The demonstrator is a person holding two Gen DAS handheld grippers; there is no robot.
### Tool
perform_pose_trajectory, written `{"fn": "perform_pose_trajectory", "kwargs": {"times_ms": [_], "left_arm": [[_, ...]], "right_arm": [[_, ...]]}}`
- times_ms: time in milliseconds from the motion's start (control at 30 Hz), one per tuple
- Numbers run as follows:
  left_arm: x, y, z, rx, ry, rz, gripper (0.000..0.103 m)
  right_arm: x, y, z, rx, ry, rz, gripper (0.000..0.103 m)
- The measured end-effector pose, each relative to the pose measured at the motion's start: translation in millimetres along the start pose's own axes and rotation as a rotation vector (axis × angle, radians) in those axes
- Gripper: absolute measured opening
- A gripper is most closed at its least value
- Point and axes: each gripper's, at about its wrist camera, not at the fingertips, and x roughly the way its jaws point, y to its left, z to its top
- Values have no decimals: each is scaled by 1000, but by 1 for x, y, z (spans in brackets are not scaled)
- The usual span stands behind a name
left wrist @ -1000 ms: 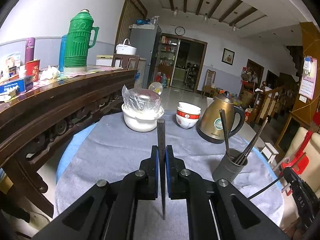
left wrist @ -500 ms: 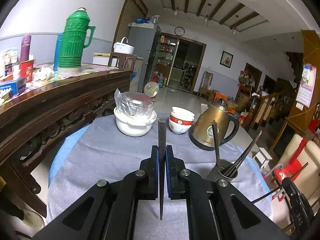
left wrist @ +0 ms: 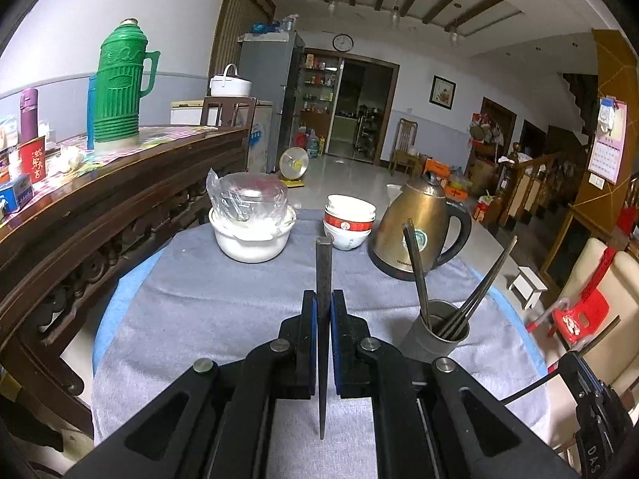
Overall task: Organize utensils
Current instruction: 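Hold both chopsticks above the holder cup and lower them into it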
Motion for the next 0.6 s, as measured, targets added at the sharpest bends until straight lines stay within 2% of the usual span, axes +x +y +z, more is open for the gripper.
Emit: {"fn": "perform_pose_trajectory", "kwargs": {"times_ms": [600], "left_arm": [[11, -6, 1, 8, 38, -21, 6]], "right_arm": [[8, -9, -2, 17, 22, 11, 6]]}}
